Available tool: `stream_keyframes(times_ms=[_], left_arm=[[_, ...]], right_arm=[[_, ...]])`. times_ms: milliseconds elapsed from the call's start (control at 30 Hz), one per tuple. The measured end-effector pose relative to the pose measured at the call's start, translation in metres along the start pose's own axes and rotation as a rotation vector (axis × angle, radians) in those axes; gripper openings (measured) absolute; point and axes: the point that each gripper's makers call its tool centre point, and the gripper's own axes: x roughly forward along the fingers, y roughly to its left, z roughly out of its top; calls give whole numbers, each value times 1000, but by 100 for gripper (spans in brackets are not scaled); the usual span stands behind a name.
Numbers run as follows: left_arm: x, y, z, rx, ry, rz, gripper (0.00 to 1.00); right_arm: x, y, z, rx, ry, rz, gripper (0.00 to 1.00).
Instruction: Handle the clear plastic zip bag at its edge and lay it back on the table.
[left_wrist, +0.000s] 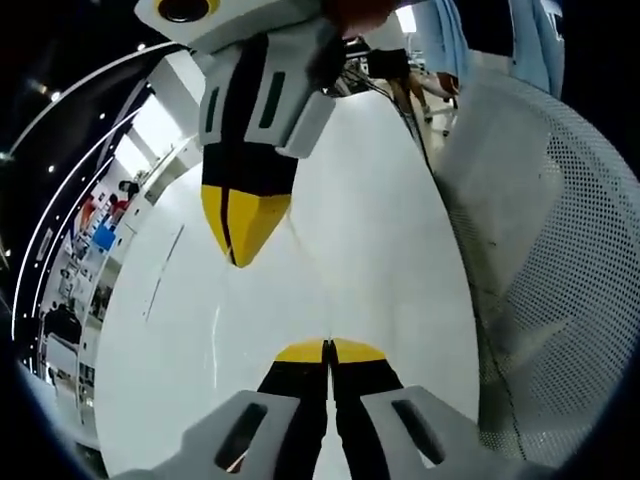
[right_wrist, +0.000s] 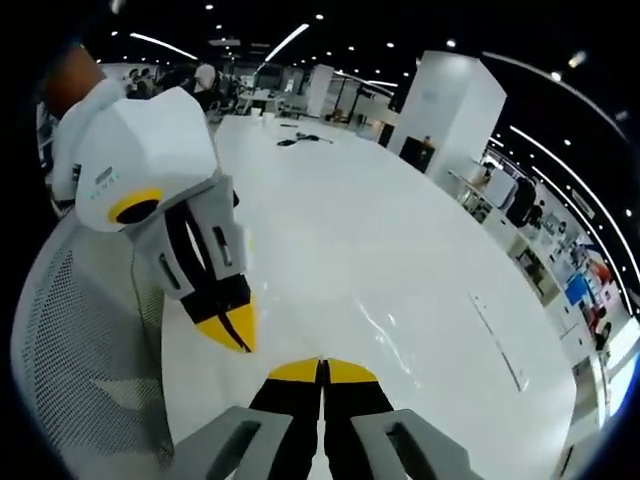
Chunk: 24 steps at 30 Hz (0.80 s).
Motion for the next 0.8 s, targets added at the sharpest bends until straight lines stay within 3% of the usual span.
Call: stream_keyframes(times_ms=[567,800], left_arm=[[0,1,1,-19,24,-5,0],[-3,7,1,-67,27,7,0]], right_arm=[[-5,-18,12,20,-55,-87,0],[-7,-26,13,38,-62,-132,0]])
